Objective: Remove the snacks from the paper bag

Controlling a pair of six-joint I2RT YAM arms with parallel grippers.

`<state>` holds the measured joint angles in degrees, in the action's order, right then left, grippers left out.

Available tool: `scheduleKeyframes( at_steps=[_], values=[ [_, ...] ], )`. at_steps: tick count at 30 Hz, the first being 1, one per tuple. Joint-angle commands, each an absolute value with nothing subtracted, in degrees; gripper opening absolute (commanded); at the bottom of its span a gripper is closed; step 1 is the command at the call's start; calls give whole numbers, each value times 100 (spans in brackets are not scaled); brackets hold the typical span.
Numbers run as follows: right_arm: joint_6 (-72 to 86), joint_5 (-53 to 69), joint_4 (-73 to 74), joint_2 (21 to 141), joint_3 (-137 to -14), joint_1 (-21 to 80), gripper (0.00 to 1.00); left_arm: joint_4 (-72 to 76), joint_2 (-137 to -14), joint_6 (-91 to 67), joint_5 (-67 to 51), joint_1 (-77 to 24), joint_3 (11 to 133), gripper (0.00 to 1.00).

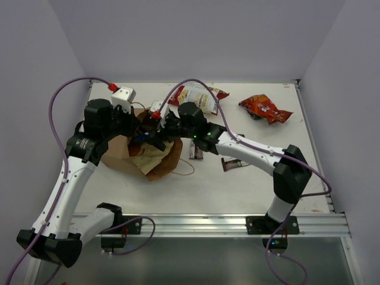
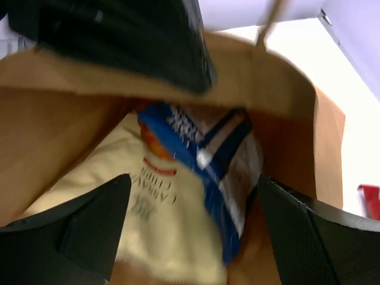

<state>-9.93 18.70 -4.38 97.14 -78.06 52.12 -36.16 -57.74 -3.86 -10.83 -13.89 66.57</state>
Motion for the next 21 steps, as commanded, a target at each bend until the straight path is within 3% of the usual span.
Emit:
scheduleKeyframes(
  at_steps=[1, 13, 16, 19, 20, 21],
  values=[
    [-1494, 1978, -607, 10263, -8584, 5256, 91, -3489, -5660, -308, -1432, -1354, 6979, 0],
    [-1670, 2171, -97, 11329, -9062, 5291, 94, -3533, -5616, -290, -1415, -1354, 7084, 0],
    [-1661, 2005, -167, 11443, -9000, 5291, 88, -3542, -5608, -290, -1406, -1354, 7137, 0],
    [-1609, 1934, -272, 11382, -8878, 5291, 55, -3560, -5581, -290, -1336, -1354, 7154, 0],
    [-1565, 1925, -377, 11330, -8833, 5291, 33, -3560, -5572, -290, -1319, -1354, 7137, 0],
    [-1547, 1907, -404, 11207, -8755, 5291, 23, -3560, -5564, -290, -1266, -1354, 7111, 0]
  ],
)
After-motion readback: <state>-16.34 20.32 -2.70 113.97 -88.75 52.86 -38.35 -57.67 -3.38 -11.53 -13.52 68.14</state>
